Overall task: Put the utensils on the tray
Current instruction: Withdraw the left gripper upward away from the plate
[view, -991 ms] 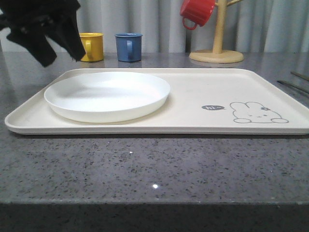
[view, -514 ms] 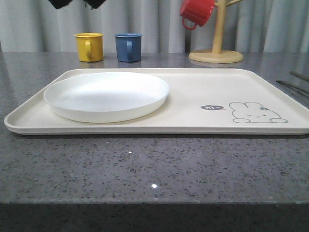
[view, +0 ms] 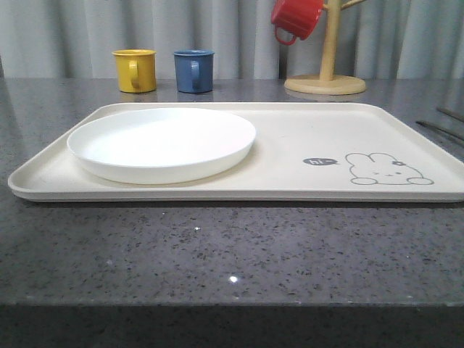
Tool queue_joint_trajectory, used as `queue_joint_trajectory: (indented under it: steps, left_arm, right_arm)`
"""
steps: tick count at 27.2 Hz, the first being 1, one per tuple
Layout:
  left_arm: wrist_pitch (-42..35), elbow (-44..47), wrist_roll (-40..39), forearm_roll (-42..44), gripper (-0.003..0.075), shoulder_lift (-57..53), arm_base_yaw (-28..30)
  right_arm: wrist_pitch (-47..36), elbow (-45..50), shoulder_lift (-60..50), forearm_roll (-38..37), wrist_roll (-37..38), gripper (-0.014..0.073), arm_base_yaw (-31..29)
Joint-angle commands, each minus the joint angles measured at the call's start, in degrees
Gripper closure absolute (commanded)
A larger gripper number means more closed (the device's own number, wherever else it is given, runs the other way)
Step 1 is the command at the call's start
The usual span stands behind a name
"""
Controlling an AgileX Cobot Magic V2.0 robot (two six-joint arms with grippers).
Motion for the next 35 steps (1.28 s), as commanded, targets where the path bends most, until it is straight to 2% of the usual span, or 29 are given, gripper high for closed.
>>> queue_joint_trajectory:
  steps: [1,10,15,23,32,35]
  left_arm:
    - [-3.9,1.9,-0.6,-0.2,0.0250,-5.6,-0.4]
    - [-4.9,7.4,-0.6,-0.2,0.0250,-13.3,-0.4]
    - [-4.2,8.0,-0.6,-0.2,0.0250,-14.8,-0.4]
    - [-4.3,8.0,-0.6,-0.2,0.0250,-14.8,-0.4]
    - [-4.5,8.0,-0.6,-0.2,0.0250,-14.8,-0.4]
    - [-4.5,8.0,-0.6,-0.2,0.0250,-14.8,-0.4]
  right_arm:
    - [-4.5,-1.7,0.6,-0.7,-0.5,0.0085,0.1]
    - [-3.5,-2.1,0.9,1.3,-0.8,0.0085,0.6]
    - [4.8,-6.6,5.8,3.2,-4.1,0.0085,3.1]
    - [14.1,-14.9,16.9,2.7,-4.4,0.0085,5.8]
    - [12.6,-21.0,27.6,0.2,-4.4,0.0088,5.8]
    - [13.1,-23.1,31.0,-0.4,-4.4,0.0113,5.8]
